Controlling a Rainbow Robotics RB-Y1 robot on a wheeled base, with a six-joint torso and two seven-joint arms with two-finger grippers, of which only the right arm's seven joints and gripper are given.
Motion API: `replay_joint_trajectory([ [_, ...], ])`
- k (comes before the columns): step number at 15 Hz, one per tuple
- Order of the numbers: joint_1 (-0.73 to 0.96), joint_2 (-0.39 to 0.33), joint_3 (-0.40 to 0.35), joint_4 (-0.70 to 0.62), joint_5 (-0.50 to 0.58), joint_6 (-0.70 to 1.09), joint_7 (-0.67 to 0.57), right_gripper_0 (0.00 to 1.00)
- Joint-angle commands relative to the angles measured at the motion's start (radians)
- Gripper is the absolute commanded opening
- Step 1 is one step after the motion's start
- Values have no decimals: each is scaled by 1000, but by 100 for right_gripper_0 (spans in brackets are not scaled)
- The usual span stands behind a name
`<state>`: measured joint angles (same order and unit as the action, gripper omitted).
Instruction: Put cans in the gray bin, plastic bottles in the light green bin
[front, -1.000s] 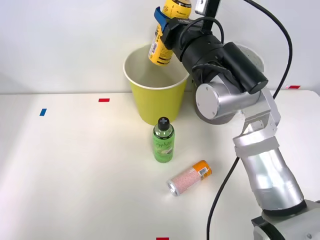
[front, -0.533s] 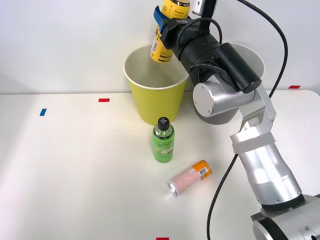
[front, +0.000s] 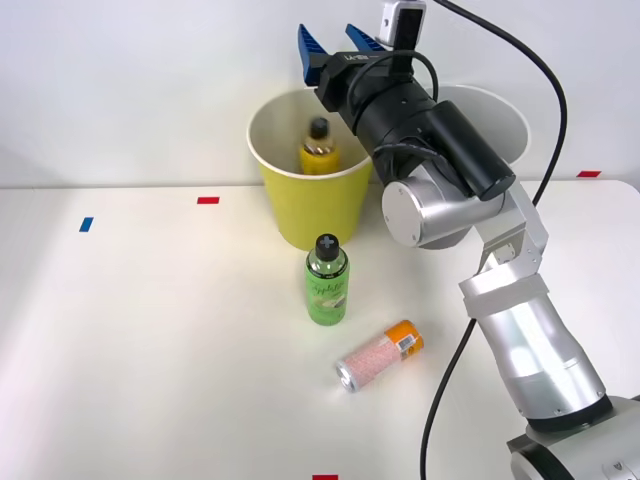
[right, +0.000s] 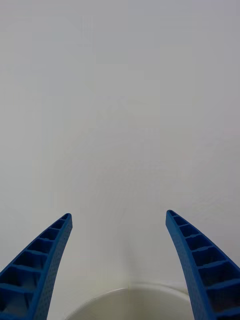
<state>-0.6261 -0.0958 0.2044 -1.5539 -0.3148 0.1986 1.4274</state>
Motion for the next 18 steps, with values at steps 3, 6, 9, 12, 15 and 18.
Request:
replay_joint_trajectory([
  [3,3,10,13,0,2,-11,16,62],
  [6,28,8,29,0,-4,-116,8,62],
  [9,131,-30,52,-81,-14,-249,-4,63],
  [12,339,-84,55,-321,-40,-258,-33,62],
  [15,571,-140,53,-515,-69,-304,-64,62],
  [18,783,-220,44,-586,-81,-430,-79,62],
])
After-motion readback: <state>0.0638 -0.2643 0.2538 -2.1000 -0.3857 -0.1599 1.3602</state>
